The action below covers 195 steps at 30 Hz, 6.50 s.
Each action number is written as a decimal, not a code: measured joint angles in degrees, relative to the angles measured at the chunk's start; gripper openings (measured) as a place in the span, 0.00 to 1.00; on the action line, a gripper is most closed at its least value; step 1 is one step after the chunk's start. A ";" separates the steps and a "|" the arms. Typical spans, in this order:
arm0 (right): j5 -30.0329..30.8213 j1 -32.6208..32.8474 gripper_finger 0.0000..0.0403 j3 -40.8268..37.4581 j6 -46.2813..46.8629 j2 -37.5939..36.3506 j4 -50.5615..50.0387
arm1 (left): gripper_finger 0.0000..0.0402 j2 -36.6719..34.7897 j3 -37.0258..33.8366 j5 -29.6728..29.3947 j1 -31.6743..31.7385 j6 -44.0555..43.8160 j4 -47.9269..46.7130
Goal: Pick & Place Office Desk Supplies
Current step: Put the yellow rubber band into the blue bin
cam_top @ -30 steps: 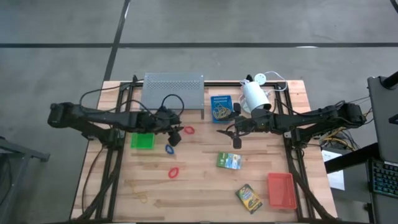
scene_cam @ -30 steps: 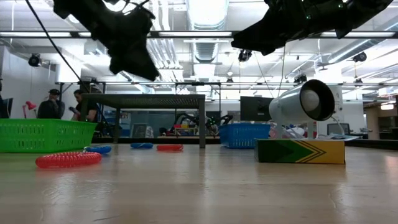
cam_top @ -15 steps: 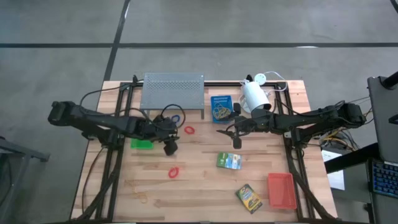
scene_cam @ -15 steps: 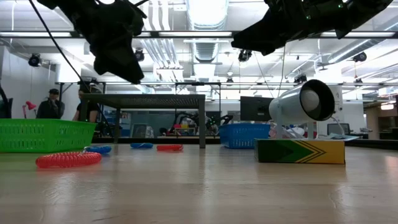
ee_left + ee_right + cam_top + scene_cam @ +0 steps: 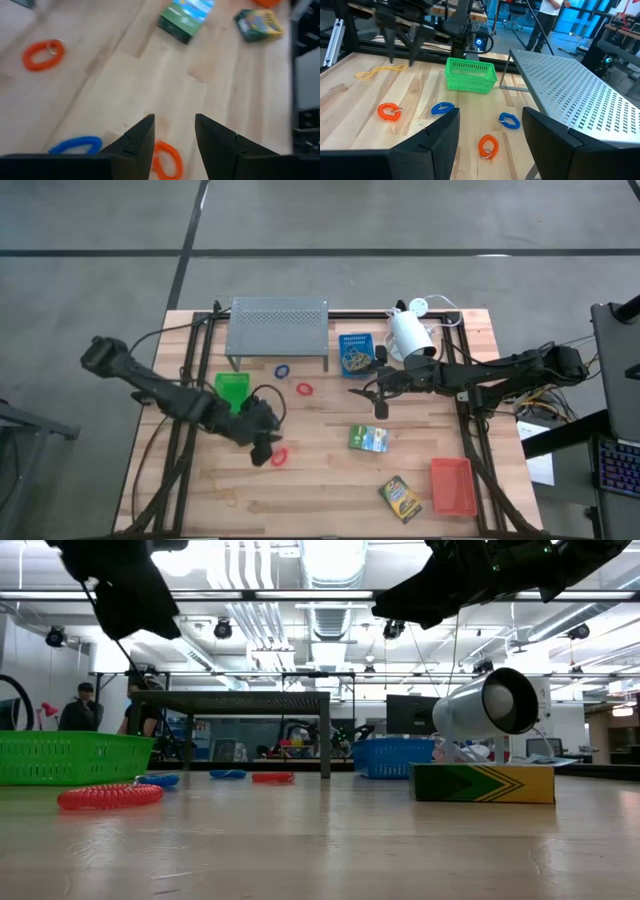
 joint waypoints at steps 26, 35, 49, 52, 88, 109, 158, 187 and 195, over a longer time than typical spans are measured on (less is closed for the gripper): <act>0.00 -0.01 0.53 0.00 0.10 0.00 0.00 | 0.37 6.01 0.28 11.63 -21.59 -12.69 -1.20; 0.00 0.01 0.53 0.00 0.06 0.00 -0.02 | 0.36 13.58 0.30 25.17 -25.31 -17.20 -4.51; 0.00 -0.01 0.53 0.00 -0.02 0.00 -0.02 | 0.32 21.95 0.30 31.11 -27.66 -15.87 -9.06; -0.01 0.01 0.53 0.00 0.05 0.00 -0.02 | 0.31 23.39 0.57 31.76 -27.77 -13.94 -8.86; 0.00 0.00 0.53 0.00 -0.03 0.00 0.00 | 0.31 20.78 -0.64 25.46 -27.73 -13.97 -6.76; 0.00 0.01 0.53 0.00 -0.03 0.00 0.02 | 0.20 22.03 -0.55 25.40 -27.79 -14.10 -6.74; -0.02 -0.01 0.53 0.00 -0.02 0.00 0.02 | 0.00 5.65 4.32 -19.51 -27.53 -9.12 -7.06; 0.00 0.01 0.53 0.00 -0.01 0.00 0.02 | 0.00 5.36 4.78 -36.50 -17.22 7.04 11.38; -0.02 0.01 0.53 0.00 -0.05 0.00 0.02 | 0.00 5.25 4.78 -36.09 -17.26 22.48 17.23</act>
